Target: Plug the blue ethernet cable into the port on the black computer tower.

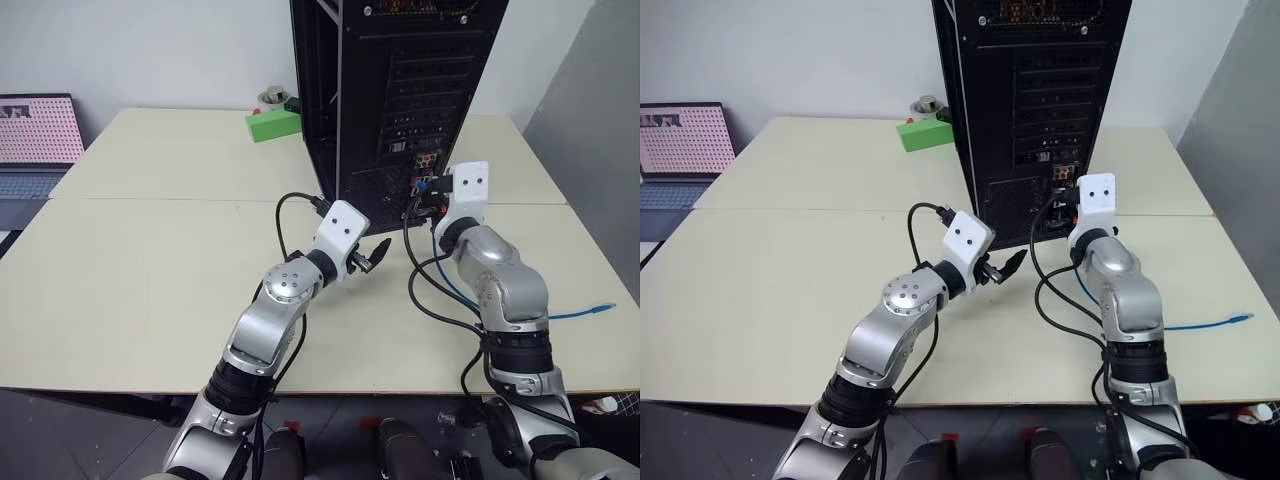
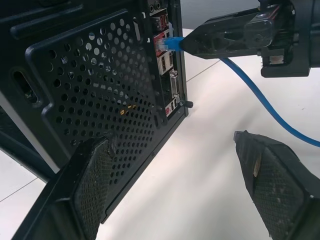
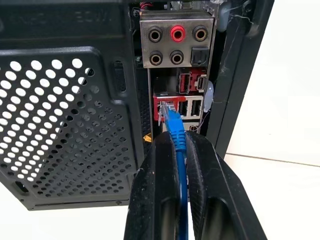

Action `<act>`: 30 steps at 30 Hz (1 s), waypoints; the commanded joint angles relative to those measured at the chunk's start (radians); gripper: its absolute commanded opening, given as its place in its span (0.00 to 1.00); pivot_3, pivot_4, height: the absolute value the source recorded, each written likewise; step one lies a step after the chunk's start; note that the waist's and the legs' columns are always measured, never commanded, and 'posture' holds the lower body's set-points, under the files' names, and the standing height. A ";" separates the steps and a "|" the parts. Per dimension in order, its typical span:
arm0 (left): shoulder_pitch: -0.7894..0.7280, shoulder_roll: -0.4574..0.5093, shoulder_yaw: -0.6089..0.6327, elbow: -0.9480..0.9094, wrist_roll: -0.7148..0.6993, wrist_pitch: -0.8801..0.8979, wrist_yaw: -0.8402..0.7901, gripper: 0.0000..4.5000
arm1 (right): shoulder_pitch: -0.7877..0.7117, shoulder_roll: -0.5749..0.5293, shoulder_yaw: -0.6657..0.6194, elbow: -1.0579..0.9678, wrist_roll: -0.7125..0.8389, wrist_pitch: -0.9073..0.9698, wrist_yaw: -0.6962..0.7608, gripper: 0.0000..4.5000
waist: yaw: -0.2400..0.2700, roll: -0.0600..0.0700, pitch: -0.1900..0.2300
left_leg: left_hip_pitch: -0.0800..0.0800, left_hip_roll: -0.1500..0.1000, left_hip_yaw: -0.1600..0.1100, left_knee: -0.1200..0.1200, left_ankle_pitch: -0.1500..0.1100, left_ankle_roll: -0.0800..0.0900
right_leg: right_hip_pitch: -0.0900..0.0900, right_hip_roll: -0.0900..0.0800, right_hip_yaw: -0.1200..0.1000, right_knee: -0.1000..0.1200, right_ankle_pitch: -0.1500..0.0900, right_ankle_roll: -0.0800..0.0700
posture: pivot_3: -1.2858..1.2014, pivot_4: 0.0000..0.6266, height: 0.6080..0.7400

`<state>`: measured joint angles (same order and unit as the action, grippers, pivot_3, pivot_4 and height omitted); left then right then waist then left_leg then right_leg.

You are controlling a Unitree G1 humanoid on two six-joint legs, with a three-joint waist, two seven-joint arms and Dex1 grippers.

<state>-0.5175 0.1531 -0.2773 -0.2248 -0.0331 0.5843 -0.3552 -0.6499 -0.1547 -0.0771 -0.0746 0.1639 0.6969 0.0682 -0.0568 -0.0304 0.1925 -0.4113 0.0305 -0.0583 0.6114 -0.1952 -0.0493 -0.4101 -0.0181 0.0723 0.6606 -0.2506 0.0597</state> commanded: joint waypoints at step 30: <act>-0.014 -0.012 0.015 -0.031 -0.006 0.010 0.017 0.88 | -0.083 0.049 0.014 0.054 -0.022 -0.068 0.005 0.00 | -0.020 0.000 0.000 | 0.000 0.000 0.000 0.000 0.000 0.000 | -0.001 0.000 0.000 0.001 0.000 0.000 | 0.52 0.24 1.00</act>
<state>-0.5177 0.1496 -0.2707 -0.2248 -0.0379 0.6037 -0.3397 -0.6949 -0.1008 -0.0761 -0.0019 0.1373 0.6620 0.0524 -0.0772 -0.0301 0.1926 -0.4112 0.0305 -0.0581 0.6110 -0.1952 -0.0493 -0.4108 -0.0180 0.0727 0.6615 -0.2505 0.0598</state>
